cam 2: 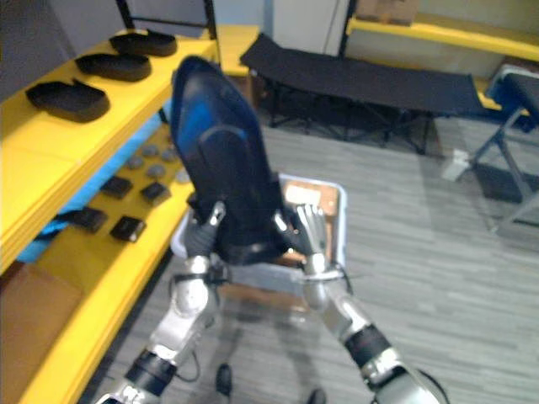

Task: Walk over and take plastic housings, then place them on the shelf

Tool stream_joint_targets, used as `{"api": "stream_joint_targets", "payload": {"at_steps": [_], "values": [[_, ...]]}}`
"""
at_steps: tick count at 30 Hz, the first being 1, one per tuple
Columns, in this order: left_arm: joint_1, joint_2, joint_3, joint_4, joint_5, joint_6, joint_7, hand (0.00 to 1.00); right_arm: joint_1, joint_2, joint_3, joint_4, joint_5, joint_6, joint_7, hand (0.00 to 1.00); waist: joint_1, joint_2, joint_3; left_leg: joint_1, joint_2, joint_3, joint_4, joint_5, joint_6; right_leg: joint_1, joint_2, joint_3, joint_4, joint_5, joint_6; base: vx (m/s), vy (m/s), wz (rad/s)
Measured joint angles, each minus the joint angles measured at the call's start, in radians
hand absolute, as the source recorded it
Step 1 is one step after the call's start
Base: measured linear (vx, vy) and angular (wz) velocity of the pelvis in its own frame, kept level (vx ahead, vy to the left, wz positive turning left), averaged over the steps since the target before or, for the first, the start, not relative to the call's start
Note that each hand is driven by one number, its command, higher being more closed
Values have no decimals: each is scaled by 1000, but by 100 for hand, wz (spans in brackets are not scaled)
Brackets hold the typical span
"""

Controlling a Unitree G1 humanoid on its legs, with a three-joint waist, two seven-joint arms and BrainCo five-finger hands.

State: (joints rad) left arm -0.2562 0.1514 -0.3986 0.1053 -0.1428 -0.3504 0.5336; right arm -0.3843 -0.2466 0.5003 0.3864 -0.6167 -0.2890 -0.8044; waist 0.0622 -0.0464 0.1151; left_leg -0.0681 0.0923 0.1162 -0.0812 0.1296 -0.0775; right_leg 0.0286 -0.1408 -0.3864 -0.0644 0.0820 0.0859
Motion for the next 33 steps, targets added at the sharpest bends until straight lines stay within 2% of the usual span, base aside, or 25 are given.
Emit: {"api": "stream_joint_targets", "payload": {"at_steps": [3, 4, 5, 9, 14, 19, 21, 24, 27, 30, 33], "values": [[-29, 6, -17, -9, 5, 61, 14, 100, 17, -1, 4, 1, 36, 2, -1, 100, -16, 0, 0, 0, 0, 2, 0, 0, 0, -1, 0, 2, -3, 3, 1, 3, 2, -2], [-31, 10, -17, -9, 6, 67, 14, 100, 18, -2, 4, 4, 37, 2, -1, 100, -18, 0, 0, 0, 0, 3, 0, 0, 0, -1, 0, 2, -4, 4, 1, 2, 2, -4], [-33, 17, -19, -9, 9, 73, 15, 100, 19, -5, 7, 10, 39, 2, -1, 0, -21, 0, 0, 0, 0, 4, 0, 0, 0, 0, 1, 4, -8, 7, 0, 3, 2, -5], [-56, 58, -40, -9, 38, 96, 18, 100, 25, -32, 51, 22, 59, 2, -1, 0, -22, 1, 0, 0, 1, 7, 0, 0, 0, -1, 2, 5, -15, 11, -2, 2, 1, -2], [-89, 75, -36, -10, 49, 97, 38, 100, 38, -58, 105, 36, 53, 1, -1, 0, -20, 1, 0, 0, 0, 7, 0, 0, 0, -3, 1, 5, -15, 11, -2, 0, 0, 0], [-107, 77, -5, -62, 242, 117, 114, 100, 66, -49, 119, 14, 84, -2, 1, 0, -22, 1, -1, 0, 1, 8, 0, 0, 0, -4, 2, 6, -15, 12, -2, 0, 0, 0], [-107, 77, 15, -98, 316, 143, 155, 100, 90, -48, 114, -42, 137, -21, 15, 0, -22, 1, -1, 0, 1, 9, 0, 0, 0, -4, 2, 8, -15, 12, -1, 0, 0, 0], [-104, 72, 92, -147, 434, 198, 220, 100, 151, -40, 79, -196, 257, -86, 77, 0, -22, 2, -1, 9, 0, 20, 0, 0, 0, -4, 1, 13, -11, 12, -2, 13, 3, -11], [-61, 75, 190, -159, 558, 263, 286, 100, 177, -33, -57, -370, 458, -158, 203, 0, -28, 9, -6, 32, -3, 43, 0, -9, 4, -3, -6, 37, 3, 5, -7, -5, 15, -21], [3, 77, 234, -157, 627, 299, 319, 100, 182, -37, -184, -444, 580, -177, 272, 0, -36, 17, -20, 34, -8, 58, -2, -12, 6, -13, -13, 55, 9, 4, -5, -20, 22, -11], [54, 79, 290, -110, 633, 308, 348, 100, 221, -38, -319, -494, 672, -175, 309, 0, -48, 21, -33, 37, -11, 64, -6, -12, 7, -15, -16, 62, 11, 1, 0, -10, 13, -7]]}}
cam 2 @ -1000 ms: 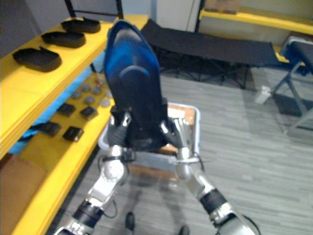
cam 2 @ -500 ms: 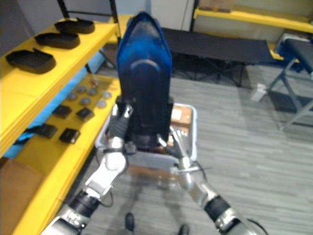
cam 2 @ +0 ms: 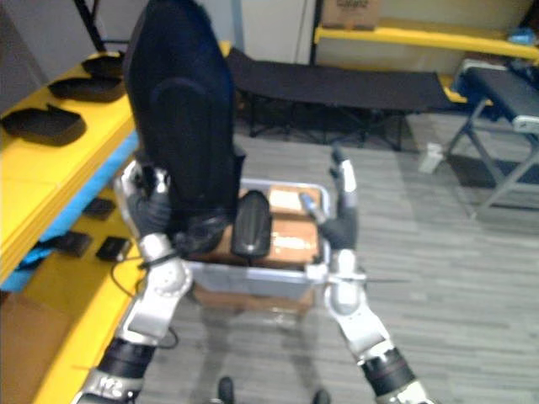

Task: Walk over and take plastic housings, then place them on the shelf

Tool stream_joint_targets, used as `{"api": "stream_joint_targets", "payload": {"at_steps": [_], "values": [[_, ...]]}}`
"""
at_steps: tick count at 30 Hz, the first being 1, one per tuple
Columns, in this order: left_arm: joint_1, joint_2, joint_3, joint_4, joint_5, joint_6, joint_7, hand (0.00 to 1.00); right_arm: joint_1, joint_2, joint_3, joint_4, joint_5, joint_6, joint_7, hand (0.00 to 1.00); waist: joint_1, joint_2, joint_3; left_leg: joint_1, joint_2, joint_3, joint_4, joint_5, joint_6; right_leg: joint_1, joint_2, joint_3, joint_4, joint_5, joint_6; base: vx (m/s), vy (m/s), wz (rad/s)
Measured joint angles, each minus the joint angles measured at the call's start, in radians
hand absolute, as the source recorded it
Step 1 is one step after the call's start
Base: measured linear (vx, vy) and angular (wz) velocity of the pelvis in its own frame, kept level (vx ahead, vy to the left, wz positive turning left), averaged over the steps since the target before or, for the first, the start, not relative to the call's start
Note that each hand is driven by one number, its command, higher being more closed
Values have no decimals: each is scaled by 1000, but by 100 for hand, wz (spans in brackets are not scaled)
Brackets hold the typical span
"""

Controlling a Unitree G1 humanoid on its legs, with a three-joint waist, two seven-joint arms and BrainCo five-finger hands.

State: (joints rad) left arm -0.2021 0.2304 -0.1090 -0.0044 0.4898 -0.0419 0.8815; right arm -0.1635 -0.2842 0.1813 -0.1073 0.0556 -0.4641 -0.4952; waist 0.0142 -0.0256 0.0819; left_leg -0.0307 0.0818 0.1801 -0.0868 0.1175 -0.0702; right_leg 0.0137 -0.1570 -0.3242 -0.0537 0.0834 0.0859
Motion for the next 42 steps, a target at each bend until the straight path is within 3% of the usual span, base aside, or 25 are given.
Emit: {"api": "stream_joint_targets", "payload": {"at_steps": [4, 7, 9, 12, 15, 18, 21, 24, 27, 29, 30, 32, 37, 39, 40, 42], "values": [[72, -2, 92, 31, -44, -19, 34, 100, 99, 4, -133, -3, 107, 18, 24, 0, -5, 1, -7, 12, 3, 28, -1, -8, -2, -8, 1, 29, 1, 0, 0, 2, 5, -20], [165, -23, 152, 18, -175, -120, 35, 100, 225, 37, -239, 35, 195, 55, 82, 0, -15, 10, -22, 13, 2, 41, -1, -12, 1, -14, 0, 41, 4, -1, 2, 41, 0, -13], [254, -87, 213, -38, -282, -189, -2, 100, 304, 71, -261, 52, 209, 78, 165, 0, -28, 19, -30, 13, 2, 48, -1, -16, -1, -14, 0, 48, 1, -1, 3, 47, -5, -10], [335, -135, 266, -97, -345, -250, -46, 100, 341, 102, -259, 60, 206, 90, 240, 0, -27, 25, -34, 14, 4, 46, -1, -18, -4, -11, 3, 44, -9, 0, 4, 16, -8, 1], [400, -161, 390, -149, -406, -309, -84, 100, 340, 115, -253, 98, 207, 92, 309, 0, -5, 29, -36, 13, 1, 12, -1, -21, -8, 19, 1, 0, -20, -3, 7, 14, -6, 36], [449, -163, 542, -205, -417, -329, -91, 100, 313, 126, -186, 135, 207, 93, 344, 0, 42, 28, -40, -9, -8, -68, -1, -20, -12, 48, 0, -80, -25, -16, 12, 11, -1, 78], [515, -177, 688, -226, -450, -329, -125, 100, 193, 143, -60, 221, 203, 120, 341, 0, 128, 21, -62, -43, -24, -173, 1, -9, -17, 78, -1, -184, -25, -32, 14, 42, -9, 86], [576, -223, 769, -229, -453, -332, -149, 100, 115, 160, -17, 274, 176, 125, 338, 0, 198, 9, -70, -42, -44, -236, 4, -5, -12, 119, -9, -253, -24, -43, 25, 77, -3, 75], [638, -263, 818, -229, -491, -359, -158, 100, 57, 167, -2, 294, 166, 125, 321, 0, 237, -1, -74, -52, -60, -273, 4, -6, -13, 130, -19, -291, -17, -54, 34, 52, 21, 47], [670, -289, 850, -229, -515, -387, -181, 100, 21, 168, 2, 300, 166, 127, 319, 0, 261, -10, -74, -64, -74, -307, 5, -6, -12, 135, -28, -330, -1, -76, 37, 69, 34, 105], [675, -326, 852, -263, -565, -447, -268, 100, 1, 178, 2, 322, 156, 173, 303, 0, 274, -33, -58, -109, -122, -396, 54, -12, 24, 193, -53, -474, 54, -121, 53, 71, 53, 185], [672, -329, 852, -270, -598, -451, -317, 100, 2, 177, 0, 321, 123, 190, 274, 0, 277, -34, -50, -133, -140, -413, 81, -18, 33, 204, -56, -526, 65, -130, 47, 9, 39, 138], [658, -329, 846, -275, -622, -453, -401, 100, 13, 164, -32, 330, 47, 196, 260, 0, 266, 8, 30, -191, -148, -336, 169, -29, 57, 253, -75, -572, 131, -174, 24, -88, 58, 88], [654, -324, 846, -275, -647, -453, -421, 100, 21, 163, -46, 333, 28, 196, 269, 0, 261, 18, 53, -196, -155, -338, 173, -33, 60, 248, -86, -497, 181, -177, 17, -59, 83, 64], [644, -311, 842, -276, -650, -454, -430, 100, 41, 161, -56, 332, 22, 196, 275, 0, 242, 15, 58, -195, -155, -339, 171, -32, 62, 244, -89, -414, 223, -181, 11, -39, 74, 82], [602, -267, 810, -274, -654, -455, -441, 100, 96, 159, -96, 319, 7, 195, 269, 0, 211, 3, 70, -189, -156, -382, 159, -28, 66, 203, -93, -228, 358, -208, -36, -21, 33, 102]]}}
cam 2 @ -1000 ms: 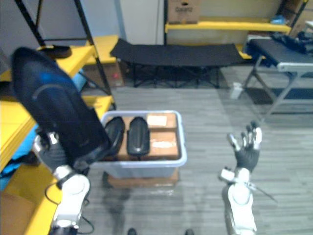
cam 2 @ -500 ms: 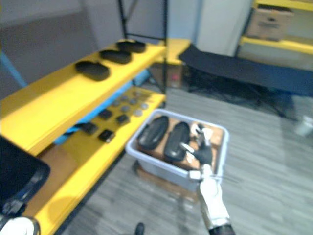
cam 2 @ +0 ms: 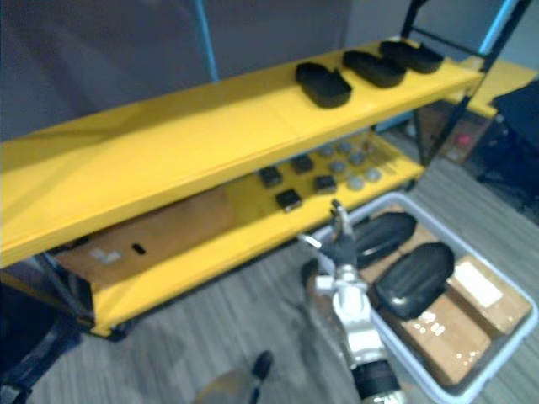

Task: Walk over and take plastic housings, then place them on the shelf

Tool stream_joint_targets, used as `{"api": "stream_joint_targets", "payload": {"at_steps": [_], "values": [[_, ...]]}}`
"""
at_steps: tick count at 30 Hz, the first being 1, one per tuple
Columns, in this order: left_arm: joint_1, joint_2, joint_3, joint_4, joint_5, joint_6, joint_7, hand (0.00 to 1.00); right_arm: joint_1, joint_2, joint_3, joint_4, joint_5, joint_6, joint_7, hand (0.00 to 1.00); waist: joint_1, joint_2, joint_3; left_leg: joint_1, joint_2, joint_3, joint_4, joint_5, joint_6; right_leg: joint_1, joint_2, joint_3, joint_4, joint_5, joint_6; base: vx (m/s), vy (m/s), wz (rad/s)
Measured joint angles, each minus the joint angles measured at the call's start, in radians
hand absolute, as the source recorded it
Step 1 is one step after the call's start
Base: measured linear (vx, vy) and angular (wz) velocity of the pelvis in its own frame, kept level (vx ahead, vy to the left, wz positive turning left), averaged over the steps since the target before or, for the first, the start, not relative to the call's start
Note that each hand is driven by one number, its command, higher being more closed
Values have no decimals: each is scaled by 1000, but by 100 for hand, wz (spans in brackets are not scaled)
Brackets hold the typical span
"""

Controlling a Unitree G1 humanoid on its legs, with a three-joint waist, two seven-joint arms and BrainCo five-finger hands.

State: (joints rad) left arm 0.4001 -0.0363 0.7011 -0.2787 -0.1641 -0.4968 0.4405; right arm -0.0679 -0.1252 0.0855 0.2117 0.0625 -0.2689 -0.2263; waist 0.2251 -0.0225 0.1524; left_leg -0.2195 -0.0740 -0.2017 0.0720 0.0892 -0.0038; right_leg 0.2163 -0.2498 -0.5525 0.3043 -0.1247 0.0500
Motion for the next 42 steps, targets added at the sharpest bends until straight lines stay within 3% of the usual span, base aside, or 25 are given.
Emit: {"api": "stream_joint_targets", "payload": {"at_steps": [1, 2, 3, 5, 6, 8, 9, 14, 18, 20, 21, 22, 23, 24, 26, 28, 30, 33, 36, 38, 40, 41, 42], "values": [[-18, 21, -20, 6, -9, 0, -6, 100, 26, 0, -15, -14, 0, -3, -8, 0, -8, 3, 3, -2, -4, -23, -7, 4, 5, -21, 6, 65, 41, -12, -22, -5, -66, 121], [-60, 68, -61, 27, -31, -1, -15, 100, 74, 0, -42, -41, 0, -13, -21, 0, -43, -7, 6, -5, -9, -66, -32, 12, 17, -57, 43, 197, 95, -72, -55, -22, -164, 149], [-118, 110, -106, 67, -34, 0, -18, 100, 121, 0, -67, -71, 0, -30, -37, 0, -81, -12, 12, -12, -14, -91, -60, 19, 27, -87, 97, 293, 104, -151, -57, -30, -190, 164], [-178, 150, -167, 113, -31, 10, -13, 100, 159, 0, -93, -98, 0, -54, -44, 0, -116, -27, 25, -18, -24, -82, -87, 43, 39, -130, 131, 348, 81, -179, -59, -77, -181, 105], [-193, 153, -208, 121, -24, 22, -6, 100, 178, -6, -108, -115, 0, -71, -46, 0, -138, -30, 29, -31, -25, -56, -83, 96, 11, -127, 130, 337, 82, -219, -33, -136, -186, 35], [-172, 144, -235, 105, -14, 23, 1, 100, 187, -7, -109, -152, 1, -82, -45, 0, -135, -30, 50, -58, -19, -9, -62, 116, -16, -132, 127, 334, 59, -271, 11, -125, -155, -12], [-151, 125, -249, 91, -14, 29, 11, 100, 198, -12, -111, -195, 1, -87, -36, 0, -136, -2, 76, -66, -1, -4, -47, 121, -16, -139, 140, 335, 63, -280, 19, -119, -134, -20], [-40, 57, -241, -31, -26, 40, 22, 100, 221, -11, -98, -320, 0, -93, -33, 0, -122, 12, 91, -97, 34, 48, 47, 76, -23, -142, 156, 336, 91, -294, -6, -46, -72, -5], [-21, 45, -235, -41, -24, 39, 40, 100, 217, 5, -100, -343, 0, -114, -35, 0, -99, -2, 99, -109, 33, 80, 144, 10, -28, -105, 146, 337, 81, -308, -9, 42, 7, -5], [-21, 44, -199, -62, -24, 41, 44, 100, 210, 14, -107, -342, 0, -119, -37, 0, -96, -27, 103, -138, 15, 109, 238, -56, -5, -73, 124, 332, 54, -330, -18, 105, 77, 5], [-19, 45, -186, -69, -25, 41, 42, 100, 212, 17, -111, -341, -1, -119, -38, 0, -95, -36, 100, -147, 8, 120, 266, -79, 10, -60, 117, 331, 37, -331, -17, 182, 108, -7], [-17, 45, -162, -80, -26, 42, 32, 100, 218, 29, -131, -336, -11, -120, -43, 0, -92, -59, 89, -149, -4, 149, 305, -128, 12, -34, 103, 334, 36, -316, 5, 277, 79, -3], [-17, 43, -150, -82, -28, 43, 27, 100, 215, 31, -149, -328, -26, -120, -52, 0, -84, -60, 86, -151, -16, 150, 332, -155, -7, -80, 82, 343, 164, -308, -8, 303, 79, 9], [-23, 44, -154, -82, -27, 45, 20, 100, 216, 31, -157, -321, -29, -120, -56, 0, -90, -59, 85, -150, -22, 141, 339, -164, -1, -119, 72, 355, 249, -287, -23, 372, 119, 33], [-30, 56, -153, -83, -26, 47, -8, 100, 209, 52, -190, -308, -39, -120, -59, 0, -103, -65, 77, -126, -43, 113, 326, -191, 22, -254, 59, 430, 510, -118, -8, 301, 134, 39], [-36, 61, -153, -83, -27, 50, -26, 100, 197, 68, -206, -286, -58, -120, -60, 0, -111, -66, 76, -66, -51, 89, 287, -204, 41, -311, 58, 458, 635, -5, -11, 381, 75, 27], [-53, 62, -153, -83, -30, 50, -32, 100, 179, 69, -214, -268, -81, -119, -59, 0, -120, -56, 73, -7, -47, 69, 258, -206, 44, -373, 64, 461, 695, -78, -22, 361, 38, 27], [-105, 67, -168, -83, -33, 51, -44, 100, 179, 57, -249, -278, -85, -119, -51, 0, -157, -16, 54, 73, -18, 10, 221, -216, 30, -444, 79, 439, 579, -136, -44, 263, -33, 45], [-164, 71, -202, -83, -32, 51, -48, 100, 183, 46, -290, -321, -54, -129, -22, 0, -164, 11, 35, 128, 26, -22, 216, -256, -1, -460, 83, 451, 324, -121, -22, 239, -100, 31], [-169, 70, -233, -84, -31, 51, -47, 100, 185, 47, -291, -343, 5, -154, -8, 0, -179, -4, 11, 135, 32, -46, 227, -287, -19, -460, 73, 471, 210, -95, 3, 177, -183, 29], [-164, 69, -280, -84, -26, 62, -42, 100, 189, 48, -296, -368, 52, -176, 6, 0, -185, -38, -11, 132, 29, -67, 258, -336, -52, -415, 73, 474, 139, -45, -4, 191, -359, 36], [-162, 51, -295, -81, -19, 66, -43, 100, 189, 42, -299, -372, 74, -185, 17, 0, -180, -54, -27, 141, 35, -65, 265, -358, -73, -380, 67, 447, 91, -50, 62, 171, -380, 28], [-157, 26, -306, -83, -18, 72, -42, 100, 186, 35, -299, -374, 84, -185, 24, 0, -179, -31, -30, 142, 61, -56, 273, -362, -79, -358, 83, 418, 79, -44, 54, 172, -344, 31]]}}
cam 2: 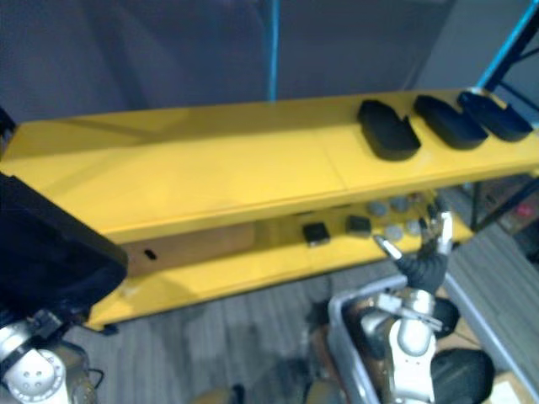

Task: Walk over and take plastic housings, then place them on the shelf

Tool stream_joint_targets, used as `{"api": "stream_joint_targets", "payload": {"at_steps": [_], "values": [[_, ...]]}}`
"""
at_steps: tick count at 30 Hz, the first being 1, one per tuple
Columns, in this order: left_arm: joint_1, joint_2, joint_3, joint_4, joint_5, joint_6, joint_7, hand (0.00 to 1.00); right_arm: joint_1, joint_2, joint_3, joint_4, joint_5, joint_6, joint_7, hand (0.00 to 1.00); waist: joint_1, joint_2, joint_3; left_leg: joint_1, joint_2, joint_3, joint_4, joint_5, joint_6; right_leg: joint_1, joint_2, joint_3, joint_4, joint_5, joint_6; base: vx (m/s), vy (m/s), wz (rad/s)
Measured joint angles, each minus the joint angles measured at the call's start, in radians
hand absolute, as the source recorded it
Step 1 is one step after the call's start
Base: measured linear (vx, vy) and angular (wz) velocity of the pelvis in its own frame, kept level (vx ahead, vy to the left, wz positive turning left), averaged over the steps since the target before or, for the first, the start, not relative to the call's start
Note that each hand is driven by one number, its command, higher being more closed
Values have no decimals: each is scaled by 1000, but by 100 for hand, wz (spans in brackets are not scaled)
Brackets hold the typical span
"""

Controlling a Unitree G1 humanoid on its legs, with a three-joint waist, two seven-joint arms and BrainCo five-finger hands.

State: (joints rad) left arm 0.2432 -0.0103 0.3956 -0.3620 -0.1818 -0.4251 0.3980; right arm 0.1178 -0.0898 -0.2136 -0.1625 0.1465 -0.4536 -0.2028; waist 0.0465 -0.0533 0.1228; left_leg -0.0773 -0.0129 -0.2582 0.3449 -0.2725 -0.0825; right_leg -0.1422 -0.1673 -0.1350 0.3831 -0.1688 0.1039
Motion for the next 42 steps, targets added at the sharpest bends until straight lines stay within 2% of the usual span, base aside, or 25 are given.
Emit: {"api": "stream_joint_targets", "payload": {"at_steps": [1, 2, 5, 6, 9, 11, 15, 19, 21, 26, 28, 34, 35, 39, 41, 42], "values": [[11, -25, -24, -4, 6, 12, -7, 100, 8, -4, -3, -11, 11, -1, 8, 0, -5, 35, -10, 8, 46, 64, -14, 2, -3, 25, 24, -29, -25, 0, -10, 207, -333, 26], [31, -41, -27, -11, 28, 16, -23, 100, 8, -13, 0, -14, 10, 0, 14, 0, -4, 62, -30, 29, 78, 104, -58, 18, -25, 26, 45, -33, -30, 0, -22, 169, -254, 15], [40, -43, -29, -21, 47, 16, -67, 100, 3, -27, 4, -25, -12, 0, 26, 0, 10, 100, -54, 79, 102, 151, -153, 70, -42, 45, 61, -36, -57, 1, -32, 167, -177, -4], [40, -42, -31, -26, 53, 14, -76, 100, 2, -28, 4, -28, -19, 0, 24, 0, 9, 103, -56, 88, 104, 163, -163, 76, -41, 54, 61, -37, -66, 1, -33, 93, -62, 9], [15, -3, -76, -28, 70, 12, -134, 100, 10, -32, -6, -50, -24, 2, 6, 0, -7, 96, -54, 97, 106, 191, -181, 85, -39, 89, 60, -57, -101, 7, -38, 31, 0, 15], [-29, 65, -114, -8, 76, 15, -179, 100, 14, -32, -18, -65, -27, 1, 1, 0, -10, 81, -52, 112, 102, 213, -207, 94, -26, 90, 55, -53, -120, 21, -33, -8, 51, -2], [-76, 137, -134, 24, 74, 44, -177, 100, 14, -14, -19, -65, -41, 1, -5, 0, -26, 54, -61, 122, 91, 251, -226, 108, -18, 92, 48, -27, -161, 49, -24, -21, 66, -19], [-84, 137, -138, 25, 73, 84, -173, 100, 45, 35, -18, -66, -30, -2, 17, 0, -50, 57, -62, 147, 88, 293, -236, 114, -15, 111, 50, 0, -201, 73, -20, -11, 52, -25], [-84, 127, -136, 25, 73, 101, -174, 100, 60, 36, -18, -80, -1, -2, 36, 0, -58, 68, -65, 147, 88, 300, -242, 125, -14, 113, 51, 3, -218, 88, -20, -18, 3, -14], [-78, 114, -121, 23, 74, 104, -175, 100, 65, 35, -17, -116, 11, -1, 71, 0, -56, 85, -64, 165, 96, 300, -270, 140, -17, 139, 64, 0, -265, 114, -25, 0, 0, 0], [-62, 111, -85, 12, 73, 104, -186, 100, 64, 34, -6, -118, 26, 1, 72, 0, -53, 88, -67, 163, 99, 301, -271, 140, -16, 146, 68, -3, -293, 123, -26, -21, -6, 0], [-56, 133, -44, 6, 71, 110, -272, 100, 63, 32, 22, -118, 27, 46, 52, 0, -46, 85, -72, 163, 97, 300, -285, 143, -11, 168, 70, -10, -337, 153, -22, -13, 5, 3], [-70, 168, -50, 6, 70, 128, -296, 100, 62, 31, 26, -118, 26, 65, 48, 0, -44, 84, -73, 163, 96, 300, -285, 144, -10, 170, 69, -11, -338, 154, -21, 0, 0, 0], [-185, 282, -87, 44, 72, 191, -301, 100, 66, 10, 26, -118, 28, 110, 51, 0, -52, 86, -74, 164, 98, 329, -285, 144, -10, 156, 72, 9, -337, 160, -22, -22, 6, -17], [-271, 333, -104, 124, 73, 231, -293, 100, 72, 6, 27, -118, 55, 126, 65, 0, -65, 88, -76, 166, 103, 370, -285, 144, -10, 137, 80, 40, -330, 164, -24, -30, 7, -45], [-344, 369, -103, 219, 70, 267, -285, 100, 79, 5, 27, -117, 84, 138, 90, 0, -78, 90, -76, 165, 107, 409, -284, 144, -11, 118, 85, 70, -328, 172, -26, -25, 7, -56]]}}
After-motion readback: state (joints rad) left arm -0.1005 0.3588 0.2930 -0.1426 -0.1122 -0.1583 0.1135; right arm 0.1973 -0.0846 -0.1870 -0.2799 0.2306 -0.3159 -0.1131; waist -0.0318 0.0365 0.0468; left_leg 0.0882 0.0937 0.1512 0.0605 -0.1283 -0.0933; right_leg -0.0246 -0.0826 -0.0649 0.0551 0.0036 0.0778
